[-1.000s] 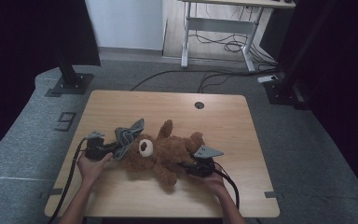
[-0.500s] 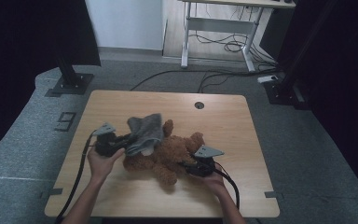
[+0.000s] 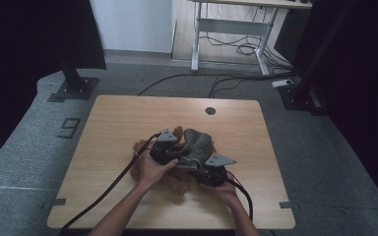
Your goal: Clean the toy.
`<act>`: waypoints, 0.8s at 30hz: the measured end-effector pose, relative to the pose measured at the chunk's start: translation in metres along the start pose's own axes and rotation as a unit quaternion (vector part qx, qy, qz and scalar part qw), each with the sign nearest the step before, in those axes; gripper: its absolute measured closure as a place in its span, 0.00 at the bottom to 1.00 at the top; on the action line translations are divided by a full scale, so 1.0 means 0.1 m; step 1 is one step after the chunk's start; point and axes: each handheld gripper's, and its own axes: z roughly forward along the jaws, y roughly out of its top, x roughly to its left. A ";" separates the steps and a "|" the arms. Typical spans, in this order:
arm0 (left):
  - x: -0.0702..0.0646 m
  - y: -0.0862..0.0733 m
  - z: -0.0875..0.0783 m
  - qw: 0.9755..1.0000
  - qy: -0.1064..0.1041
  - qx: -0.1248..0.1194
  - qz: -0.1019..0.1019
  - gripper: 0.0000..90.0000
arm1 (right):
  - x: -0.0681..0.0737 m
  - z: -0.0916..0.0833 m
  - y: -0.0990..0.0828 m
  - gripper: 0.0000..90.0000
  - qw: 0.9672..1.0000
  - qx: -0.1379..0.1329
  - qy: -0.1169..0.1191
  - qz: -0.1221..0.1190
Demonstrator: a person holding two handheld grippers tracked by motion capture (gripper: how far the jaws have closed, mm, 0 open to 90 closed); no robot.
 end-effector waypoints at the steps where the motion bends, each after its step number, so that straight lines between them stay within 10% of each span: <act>1: 0.04 -0.02 -0.02 1.000 -0.001 -0.002 -0.008 0.86 | 0.00 0.00 0.00 0.61 1.000 0.000 0.000 -0.001; 10: 0.31 -0.24 -0.46 0.998 0.060 -0.004 -0.010 0.86 | 0.02 0.00 0.00 0.61 1.000 0.000 -0.006 -0.003; 15: 0.45 -0.38 -0.70 0.998 0.030 -0.032 -0.043 0.86 | 0.04 0.01 0.01 0.61 1.000 0.001 -0.004 -0.011; 24: 0.56 -0.47 -0.99 0.994 0.079 -0.052 -0.045 0.86 | 0.03 0.01 0.00 0.61 1.000 0.000 -0.004 -0.005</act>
